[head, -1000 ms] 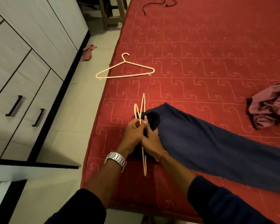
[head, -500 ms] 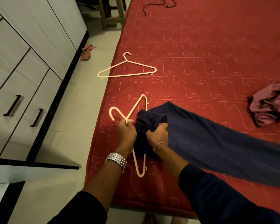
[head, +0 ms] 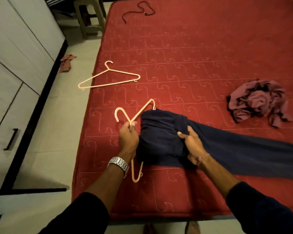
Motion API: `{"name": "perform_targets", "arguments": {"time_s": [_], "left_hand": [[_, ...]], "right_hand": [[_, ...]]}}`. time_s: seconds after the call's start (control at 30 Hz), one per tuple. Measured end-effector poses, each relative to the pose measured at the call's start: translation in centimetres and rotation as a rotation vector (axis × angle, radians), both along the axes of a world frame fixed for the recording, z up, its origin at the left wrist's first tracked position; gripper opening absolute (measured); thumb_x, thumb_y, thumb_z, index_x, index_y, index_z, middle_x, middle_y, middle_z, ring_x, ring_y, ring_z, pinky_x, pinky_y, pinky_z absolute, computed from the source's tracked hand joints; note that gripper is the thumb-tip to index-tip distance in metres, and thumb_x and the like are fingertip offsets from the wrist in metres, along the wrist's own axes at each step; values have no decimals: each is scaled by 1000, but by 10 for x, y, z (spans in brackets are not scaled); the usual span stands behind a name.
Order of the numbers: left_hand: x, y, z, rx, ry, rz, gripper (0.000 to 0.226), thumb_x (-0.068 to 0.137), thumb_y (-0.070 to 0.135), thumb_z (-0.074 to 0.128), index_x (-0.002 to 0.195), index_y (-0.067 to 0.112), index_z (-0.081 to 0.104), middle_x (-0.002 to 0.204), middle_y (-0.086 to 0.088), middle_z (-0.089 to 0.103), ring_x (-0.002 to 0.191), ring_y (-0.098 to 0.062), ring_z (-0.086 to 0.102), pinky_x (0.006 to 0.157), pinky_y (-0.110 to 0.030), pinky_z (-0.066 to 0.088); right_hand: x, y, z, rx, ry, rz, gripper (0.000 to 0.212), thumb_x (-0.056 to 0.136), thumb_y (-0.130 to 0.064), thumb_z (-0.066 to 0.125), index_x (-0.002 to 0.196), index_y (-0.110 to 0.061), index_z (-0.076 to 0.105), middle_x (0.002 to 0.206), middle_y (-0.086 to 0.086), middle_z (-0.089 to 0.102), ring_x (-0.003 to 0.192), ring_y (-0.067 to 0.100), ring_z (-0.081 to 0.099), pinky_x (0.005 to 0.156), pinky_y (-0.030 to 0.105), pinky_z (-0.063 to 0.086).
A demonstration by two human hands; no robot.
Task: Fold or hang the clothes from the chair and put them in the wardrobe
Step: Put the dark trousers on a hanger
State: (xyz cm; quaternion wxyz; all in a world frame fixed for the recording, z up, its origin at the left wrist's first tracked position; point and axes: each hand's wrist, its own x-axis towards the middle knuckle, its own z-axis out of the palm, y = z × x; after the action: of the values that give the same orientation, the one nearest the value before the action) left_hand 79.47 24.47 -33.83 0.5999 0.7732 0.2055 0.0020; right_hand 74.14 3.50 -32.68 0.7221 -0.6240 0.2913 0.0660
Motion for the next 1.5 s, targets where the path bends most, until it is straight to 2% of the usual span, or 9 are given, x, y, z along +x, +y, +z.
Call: {"name": "perform_targets", "arguments": {"time_s": [0.13, 0.27, 0.43, 0.63, 0.8, 0.93, 1.1, 1.3, 1.5], "left_hand": [[-1, -31, -5, -24, -13, -65, 21, 103, 25, 52, 90, 25, 68, 72, 1, 57, 60, -15, 44, 58, -36, 38], [-8, -74, -2, -33, -11, -96, 23, 101, 30, 53, 83, 32, 66, 71, 7, 58, 66, -16, 52, 63, -39, 47], [-24, -127, -6, -30, -24, -125, 27, 102, 28, 53, 78, 35, 65, 73, 1, 57, 67, -15, 50, 66, -36, 44], [-31, -192, -3, 9, -18, -166, 20, 104, 22, 51, 95, 25, 68, 81, -5, 59, 70, -17, 49, 63, -32, 41], [-33, -241, 0, 7, 6, -193, 20, 103, 24, 52, 96, 18, 69, 71, 4, 48, 65, -15, 43, 58, -31, 36], [-34, -276, -1, 13, 16, -196, 20, 103, 26, 51, 92, 21, 67, 70, 3, 49, 66, -16, 45, 62, -33, 38], [-40, -308, 2, 91, -2, -176, 19, 103, 22, 48, 93, 19, 64, 70, 4, 47, 63, -14, 41, 62, -31, 36], [-42, -313, 0, 167, -18, -120, 20, 104, 20, 44, 94, 17, 61, 72, 3, 47, 66, -15, 42, 62, -32, 37], [-46, -303, 7, 215, -44, -133, 24, 105, 18, 43, 83, 15, 52, 70, 3, 44, 61, -13, 38, 55, -30, 33]], "right_hand": [[-18, -69, 11, -177, -9, 23, 34, 99, 0, 52, 117, -28, 60, 111, -6, 70, 96, 8, 66, 83, 20, 52], [-38, -137, 14, -263, 32, 59, 33, 101, -2, 50, 122, -29, 54, 111, -7, 66, 94, 4, 61, 70, 12, 50], [-58, -213, 0, -439, 126, -107, 34, 96, 2, 46, 124, -15, 57, 124, 10, 63, 101, 20, 58, 86, 30, 43], [-93, -286, -4, -733, 220, -181, 8, 101, -19, 41, 98, -12, 44, 106, 25, 61, 101, 44, 55, 77, 40, 32], [-111, -347, -7, -844, 184, -183, 44, 94, -54, 59, 87, -13, 42, 82, 12, 60, 84, 36, 54, 73, 42, 38], [-125, -393, -17, -946, 213, -139, 33, 100, -47, 49, 97, -14, 42, 87, 27, 64, 88, 51, 59, 71, 47, 42], [-134, -432, -32, -1020, 332, -54, 36, 103, -47, 41, 122, -15, 42, 105, 34, 63, 97, 55, 59, 79, 52, 46], [-135, -453, -51, -1077, 373, 14, 31, 104, -48, 36, 117, -19, 37, 102, 37, 62, 94, 55, 60, 75, 52, 46], [-141, -475, -49, -1058, 255, -16, 25, 104, -37, 45, 111, -13, 46, 96, 33, 65, 92, 56, 58, 70, 44, 40]]}}
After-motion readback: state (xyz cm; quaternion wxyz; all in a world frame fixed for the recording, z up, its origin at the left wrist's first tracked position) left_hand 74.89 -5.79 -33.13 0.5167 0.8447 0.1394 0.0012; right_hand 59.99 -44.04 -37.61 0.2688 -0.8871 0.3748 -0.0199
